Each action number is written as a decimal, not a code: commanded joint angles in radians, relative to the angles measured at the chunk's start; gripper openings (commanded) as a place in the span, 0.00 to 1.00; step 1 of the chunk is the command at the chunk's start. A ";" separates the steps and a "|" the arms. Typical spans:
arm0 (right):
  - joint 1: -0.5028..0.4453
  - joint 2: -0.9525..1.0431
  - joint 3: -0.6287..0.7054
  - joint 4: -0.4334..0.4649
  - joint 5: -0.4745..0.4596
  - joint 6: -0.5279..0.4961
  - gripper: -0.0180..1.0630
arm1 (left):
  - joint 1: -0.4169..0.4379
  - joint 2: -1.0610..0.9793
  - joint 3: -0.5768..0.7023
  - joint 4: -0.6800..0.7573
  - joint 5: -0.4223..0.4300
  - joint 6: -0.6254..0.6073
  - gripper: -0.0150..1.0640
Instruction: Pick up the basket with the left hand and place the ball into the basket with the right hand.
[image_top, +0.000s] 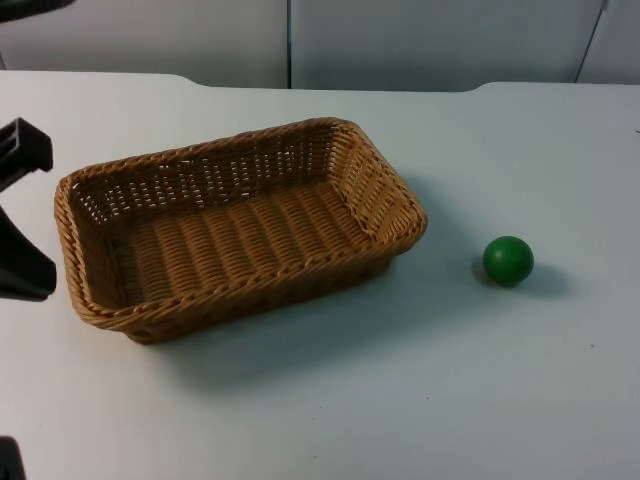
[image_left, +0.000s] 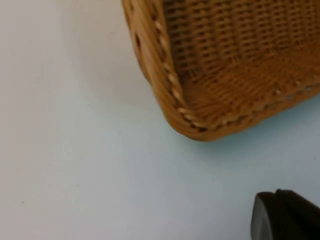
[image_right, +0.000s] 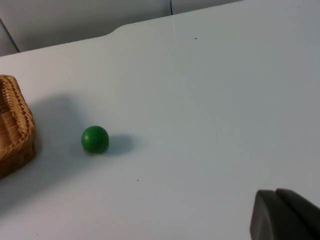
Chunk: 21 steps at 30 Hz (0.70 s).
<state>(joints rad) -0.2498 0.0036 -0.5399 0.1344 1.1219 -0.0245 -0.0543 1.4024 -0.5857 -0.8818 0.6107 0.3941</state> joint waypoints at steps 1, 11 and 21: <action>-0.006 -0.004 0.006 0.006 -0.004 -0.002 0.01 | 0.000 0.018 -0.008 0.028 -0.044 -0.010 0.01; -0.006 -0.004 0.006 0.006 -0.004 -0.002 0.01 | -0.154 0.112 -0.008 0.190 -0.291 -0.012 0.01; -0.006 -0.004 0.006 0.006 -0.004 -0.002 0.01 | -0.185 0.143 -0.008 0.175 -0.576 -0.012 0.01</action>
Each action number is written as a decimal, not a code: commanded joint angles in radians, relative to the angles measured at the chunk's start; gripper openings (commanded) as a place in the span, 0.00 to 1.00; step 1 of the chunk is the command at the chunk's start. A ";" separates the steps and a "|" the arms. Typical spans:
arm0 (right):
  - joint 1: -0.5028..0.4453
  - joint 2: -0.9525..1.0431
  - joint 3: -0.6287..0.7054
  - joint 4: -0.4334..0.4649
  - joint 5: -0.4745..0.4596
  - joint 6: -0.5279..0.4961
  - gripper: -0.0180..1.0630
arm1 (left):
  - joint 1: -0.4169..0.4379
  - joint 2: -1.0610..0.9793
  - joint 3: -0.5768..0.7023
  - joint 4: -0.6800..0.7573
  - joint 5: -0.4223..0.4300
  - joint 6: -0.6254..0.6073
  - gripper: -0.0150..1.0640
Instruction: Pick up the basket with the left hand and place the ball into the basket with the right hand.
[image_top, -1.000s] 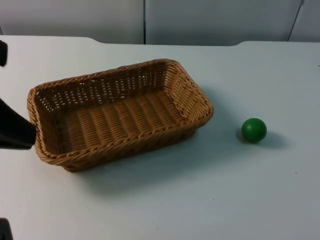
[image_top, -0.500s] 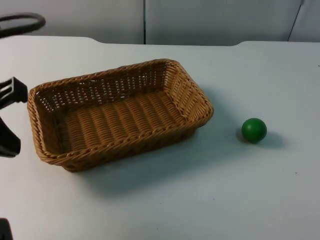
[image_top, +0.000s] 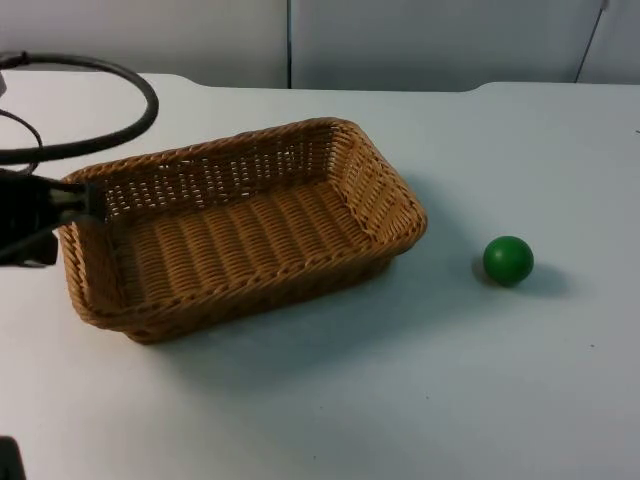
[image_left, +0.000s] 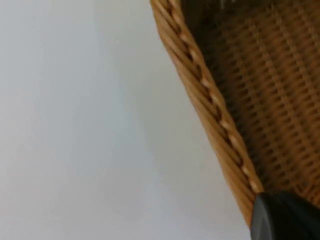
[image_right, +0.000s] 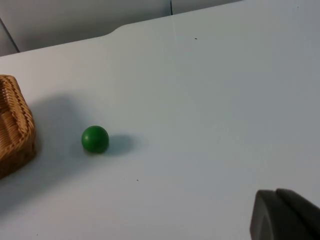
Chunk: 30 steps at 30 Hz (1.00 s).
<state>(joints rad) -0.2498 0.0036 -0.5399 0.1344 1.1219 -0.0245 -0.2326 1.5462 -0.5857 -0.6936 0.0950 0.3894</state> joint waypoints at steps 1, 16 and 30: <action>-0.006 -0.004 0.006 0.006 -0.004 -0.002 0.01 | -0.007 -0.001 -0.008 -0.013 -0.087 -0.007 0.01; -0.006 -0.004 0.006 0.006 -0.004 -0.002 0.01 | -0.009 0.043 -0.086 -0.013 -0.104 -0.007 0.01; -0.006 -0.004 0.006 0.006 -0.004 -0.002 0.01 | -0.009 0.212 -0.207 -0.017 0.013 -0.005 0.57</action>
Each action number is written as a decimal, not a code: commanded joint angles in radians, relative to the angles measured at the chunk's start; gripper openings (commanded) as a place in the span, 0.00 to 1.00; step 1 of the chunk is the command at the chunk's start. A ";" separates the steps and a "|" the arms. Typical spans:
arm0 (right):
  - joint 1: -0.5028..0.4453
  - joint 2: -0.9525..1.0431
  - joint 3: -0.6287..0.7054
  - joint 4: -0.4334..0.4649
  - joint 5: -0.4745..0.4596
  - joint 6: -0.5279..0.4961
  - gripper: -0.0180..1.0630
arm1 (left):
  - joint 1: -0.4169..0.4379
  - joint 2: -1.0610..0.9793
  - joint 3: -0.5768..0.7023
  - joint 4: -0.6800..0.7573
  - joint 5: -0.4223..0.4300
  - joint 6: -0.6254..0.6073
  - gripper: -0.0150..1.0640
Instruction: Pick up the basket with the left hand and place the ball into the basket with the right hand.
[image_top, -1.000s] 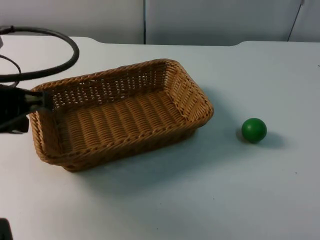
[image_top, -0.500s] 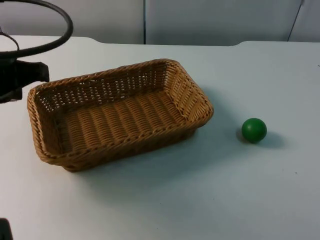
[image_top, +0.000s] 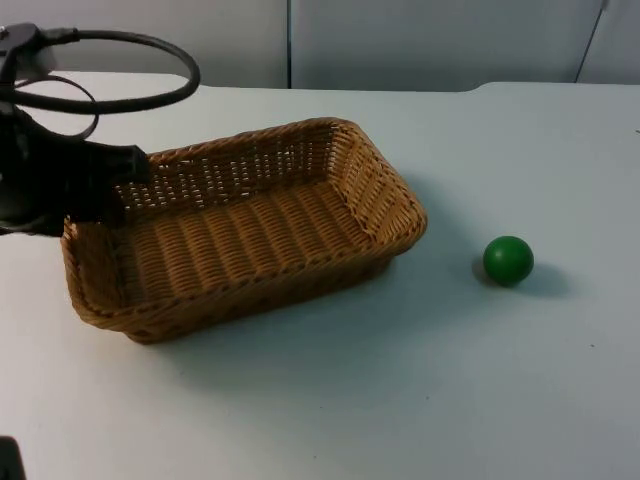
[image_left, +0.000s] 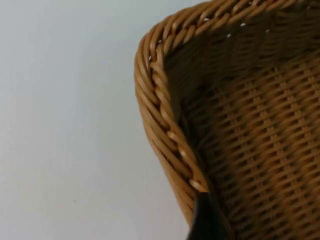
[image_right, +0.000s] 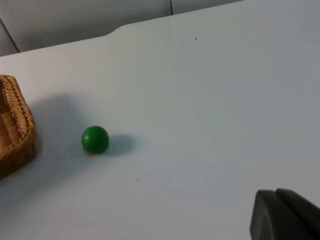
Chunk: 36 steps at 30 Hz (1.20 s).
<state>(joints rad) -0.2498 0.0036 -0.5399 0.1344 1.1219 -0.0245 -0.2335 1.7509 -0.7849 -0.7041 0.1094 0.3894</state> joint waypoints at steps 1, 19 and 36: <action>-0.006 -0.004 0.006 0.006 -0.004 -0.002 0.01 | -0.008 0.015 -0.014 -0.007 -0.006 -0.005 0.59; -0.006 -0.004 0.006 0.006 -0.004 -0.002 0.01 | -0.008 0.075 -0.051 0.048 -0.047 -0.005 0.59; -0.006 -0.004 0.006 0.006 -0.004 -0.002 0.01 | -0.006 0.075 -0.051 0.106 -0.100 0.014 0.59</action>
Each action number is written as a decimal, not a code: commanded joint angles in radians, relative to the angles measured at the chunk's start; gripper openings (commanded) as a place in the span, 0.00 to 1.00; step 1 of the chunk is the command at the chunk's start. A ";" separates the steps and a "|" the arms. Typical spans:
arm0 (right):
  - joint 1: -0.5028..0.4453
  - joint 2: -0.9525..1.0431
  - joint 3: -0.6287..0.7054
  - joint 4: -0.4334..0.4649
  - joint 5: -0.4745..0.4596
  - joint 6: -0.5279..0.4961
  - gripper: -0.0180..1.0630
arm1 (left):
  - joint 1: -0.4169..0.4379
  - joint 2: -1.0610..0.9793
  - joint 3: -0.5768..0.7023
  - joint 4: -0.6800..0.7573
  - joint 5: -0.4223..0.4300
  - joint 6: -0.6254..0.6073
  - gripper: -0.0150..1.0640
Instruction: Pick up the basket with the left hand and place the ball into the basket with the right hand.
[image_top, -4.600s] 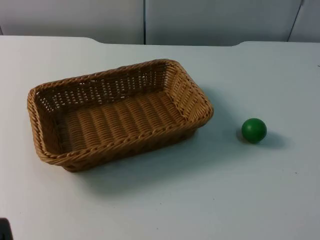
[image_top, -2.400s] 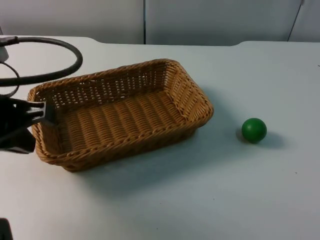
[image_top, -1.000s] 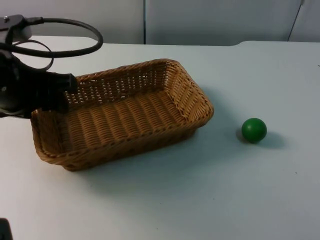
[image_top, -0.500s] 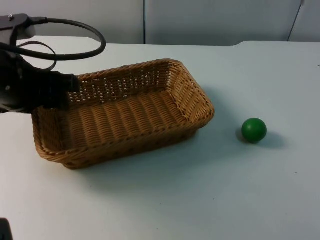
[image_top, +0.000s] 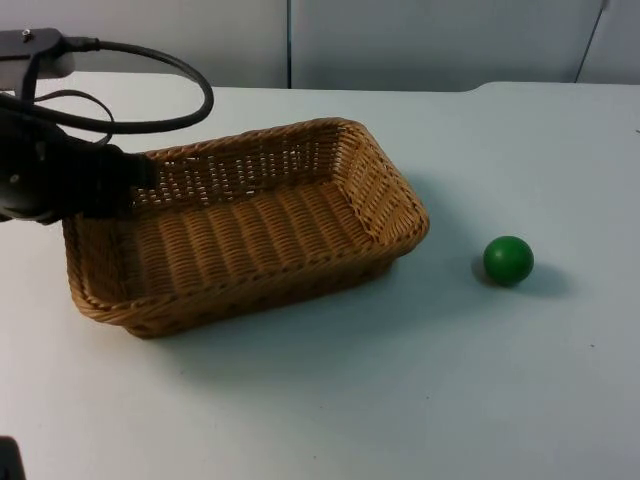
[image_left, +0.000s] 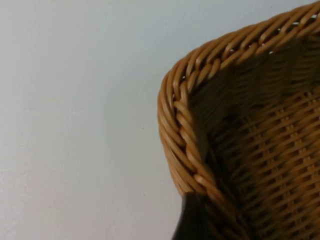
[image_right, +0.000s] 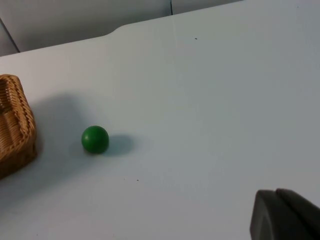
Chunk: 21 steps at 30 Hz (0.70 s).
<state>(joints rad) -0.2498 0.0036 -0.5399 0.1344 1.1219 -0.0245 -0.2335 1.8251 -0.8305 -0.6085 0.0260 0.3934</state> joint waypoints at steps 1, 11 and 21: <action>-0.006 -0.004 0.006 0.006 -0.004 -0.002 0.01 | -0.006 0.000 -0.005 0.010 -0.016 0.010 0.59; -0.006 -0.004 0.006 0.006 -0.004 -0.002 0.01 | 0.040 0.000 -0.005 0.010 0.010 -0.035 0.56; -0.006 -0.004 0.006 0.004 -0.004 -0.002 0.01 | 0.042 0.065 -0.005 0.010 0.027 -0.035 0.56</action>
<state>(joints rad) -0.2498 0.0036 -0.5399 0.1381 1.1219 -0.0245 -0.1923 1.8800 -0.8305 -0.5997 0.0477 0.3659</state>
